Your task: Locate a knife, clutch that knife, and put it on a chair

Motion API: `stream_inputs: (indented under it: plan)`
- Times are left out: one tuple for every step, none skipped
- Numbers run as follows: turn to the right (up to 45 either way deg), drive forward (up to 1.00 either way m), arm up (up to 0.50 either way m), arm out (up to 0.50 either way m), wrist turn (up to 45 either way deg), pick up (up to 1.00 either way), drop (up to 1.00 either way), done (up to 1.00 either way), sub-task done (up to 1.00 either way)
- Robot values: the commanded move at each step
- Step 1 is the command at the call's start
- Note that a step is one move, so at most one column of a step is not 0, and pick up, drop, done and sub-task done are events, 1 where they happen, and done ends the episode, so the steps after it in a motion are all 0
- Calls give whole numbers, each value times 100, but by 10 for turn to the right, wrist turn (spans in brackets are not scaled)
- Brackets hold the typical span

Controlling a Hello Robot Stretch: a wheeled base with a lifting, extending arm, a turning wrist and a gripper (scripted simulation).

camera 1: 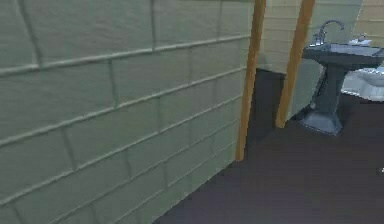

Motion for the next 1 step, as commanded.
stream_inputs:
  plan:
    - [0, 60, 0, 0, 0, 0, 0, 0, 0]
